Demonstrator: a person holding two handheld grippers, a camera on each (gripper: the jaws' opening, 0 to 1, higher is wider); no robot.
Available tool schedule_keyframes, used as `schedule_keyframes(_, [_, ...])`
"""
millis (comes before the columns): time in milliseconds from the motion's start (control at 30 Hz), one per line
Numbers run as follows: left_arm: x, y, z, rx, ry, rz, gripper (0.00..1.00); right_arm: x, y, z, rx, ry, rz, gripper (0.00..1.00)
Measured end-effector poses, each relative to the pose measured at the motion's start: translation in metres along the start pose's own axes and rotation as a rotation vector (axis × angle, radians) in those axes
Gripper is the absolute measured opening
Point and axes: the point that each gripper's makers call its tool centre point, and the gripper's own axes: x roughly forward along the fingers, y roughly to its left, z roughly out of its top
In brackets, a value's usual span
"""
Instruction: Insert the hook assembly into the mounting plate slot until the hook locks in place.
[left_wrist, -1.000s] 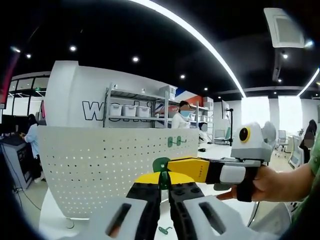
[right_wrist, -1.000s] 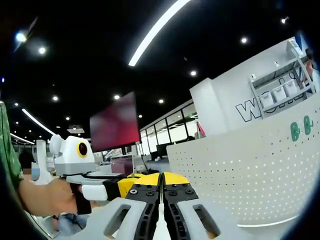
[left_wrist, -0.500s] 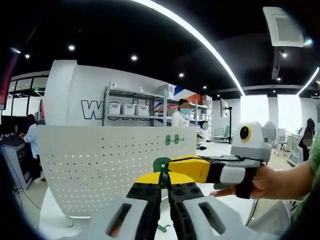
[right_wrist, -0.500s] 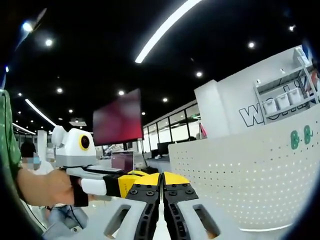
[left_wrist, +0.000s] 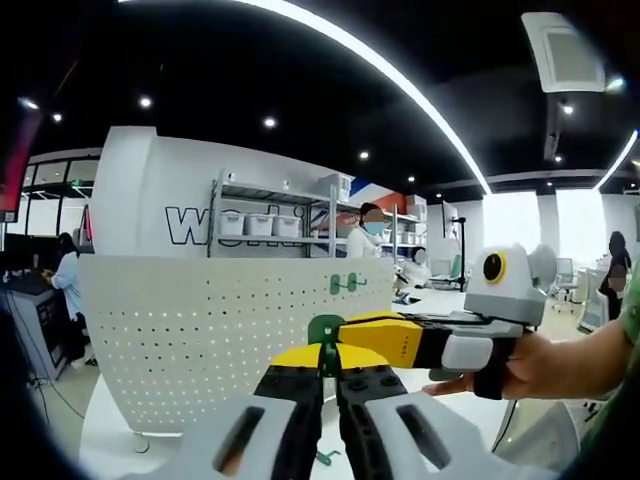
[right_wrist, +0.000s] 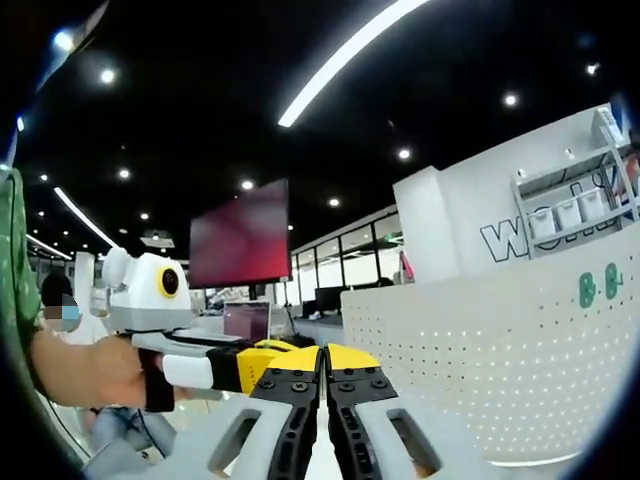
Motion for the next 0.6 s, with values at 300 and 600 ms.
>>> schedule_keyframes(300, [0.003, -0.004, -0.003, -0.016, 0.001, 0.001, 0.03, -0.006, -0.004, 0.000, -0.053, 0.037, -0.027, 0.06])
schedule_keyframes(600, [0.015, -0.016, -0.004, -0.018, 0.000, -0.020, 0.03, -0.024, -0.016, 0.004, -0.115, 0.069, -0.069, 0.12])
